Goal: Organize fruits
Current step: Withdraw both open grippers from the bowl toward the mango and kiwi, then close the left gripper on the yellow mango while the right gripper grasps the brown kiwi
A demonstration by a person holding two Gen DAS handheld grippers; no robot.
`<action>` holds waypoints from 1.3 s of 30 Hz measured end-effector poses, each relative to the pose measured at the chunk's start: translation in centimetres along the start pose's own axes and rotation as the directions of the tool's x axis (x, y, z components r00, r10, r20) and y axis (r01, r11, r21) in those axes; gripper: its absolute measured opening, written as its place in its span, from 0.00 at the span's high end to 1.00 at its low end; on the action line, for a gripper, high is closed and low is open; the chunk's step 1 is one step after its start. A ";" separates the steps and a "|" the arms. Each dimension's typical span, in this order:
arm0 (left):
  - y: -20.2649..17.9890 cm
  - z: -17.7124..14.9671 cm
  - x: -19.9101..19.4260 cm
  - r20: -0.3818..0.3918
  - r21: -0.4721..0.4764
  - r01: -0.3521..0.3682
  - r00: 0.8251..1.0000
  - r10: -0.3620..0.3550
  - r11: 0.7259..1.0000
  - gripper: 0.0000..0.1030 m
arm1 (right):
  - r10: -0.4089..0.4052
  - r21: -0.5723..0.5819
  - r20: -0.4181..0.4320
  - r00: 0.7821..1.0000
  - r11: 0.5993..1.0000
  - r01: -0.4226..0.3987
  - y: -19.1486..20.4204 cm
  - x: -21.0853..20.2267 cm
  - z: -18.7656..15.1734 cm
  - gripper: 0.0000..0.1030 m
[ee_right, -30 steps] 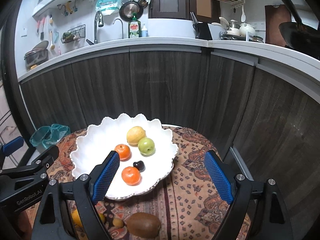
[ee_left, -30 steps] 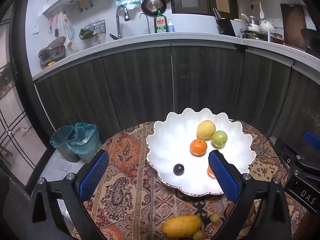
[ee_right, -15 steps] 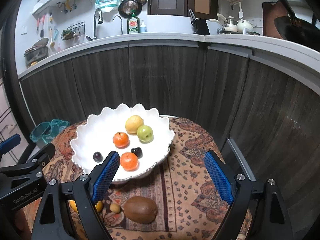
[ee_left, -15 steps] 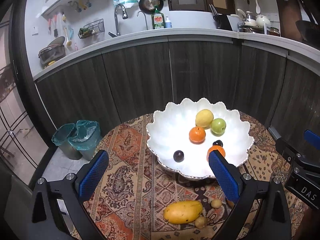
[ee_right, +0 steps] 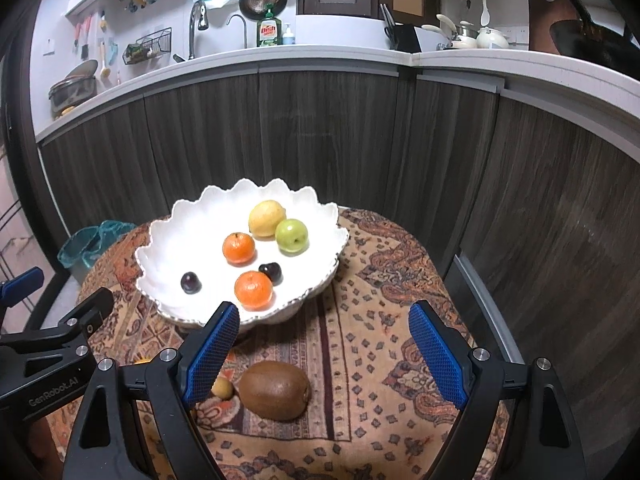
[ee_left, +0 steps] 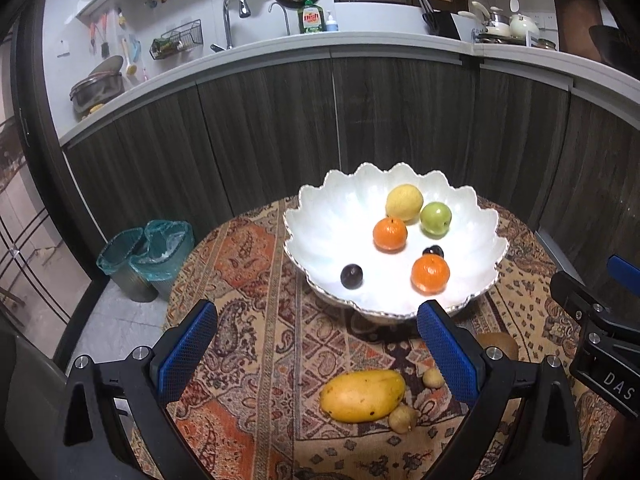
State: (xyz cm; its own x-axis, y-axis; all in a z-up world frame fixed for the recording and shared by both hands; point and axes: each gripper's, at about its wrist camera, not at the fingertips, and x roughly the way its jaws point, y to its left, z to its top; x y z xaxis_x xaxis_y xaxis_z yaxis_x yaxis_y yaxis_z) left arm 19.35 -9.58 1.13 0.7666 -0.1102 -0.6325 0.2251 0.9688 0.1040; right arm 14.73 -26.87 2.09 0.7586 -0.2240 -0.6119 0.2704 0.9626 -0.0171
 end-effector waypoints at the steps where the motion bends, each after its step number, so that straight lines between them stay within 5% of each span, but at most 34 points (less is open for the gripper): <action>1: 0.0 -0.2 0.1 -0.004 0.000 0.000 1.000 0.000 1.000 0.01 | 0.001 0.000 -0.005 1.000 1.000 -0.001 0.0 0.1 -0.2 0.15; 39: -2.4 -6.3 8.7 -0.249 -0.037 0.073 0.965 -0.080 0.997 0.01 | -0.004 -0.005 -0.158 0.987 1.000 0.003 -0.5 5.9 -5.5 0.15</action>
State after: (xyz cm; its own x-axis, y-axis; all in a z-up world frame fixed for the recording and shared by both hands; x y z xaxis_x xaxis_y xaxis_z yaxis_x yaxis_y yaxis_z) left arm 21.68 -11.48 -9.41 0.5724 -0.1289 -0.8098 0.2580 0.9657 0.0286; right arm 15.81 -27.88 -5.83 0.6545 -0.2010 -0.7289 0.2699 0.9626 -0.0231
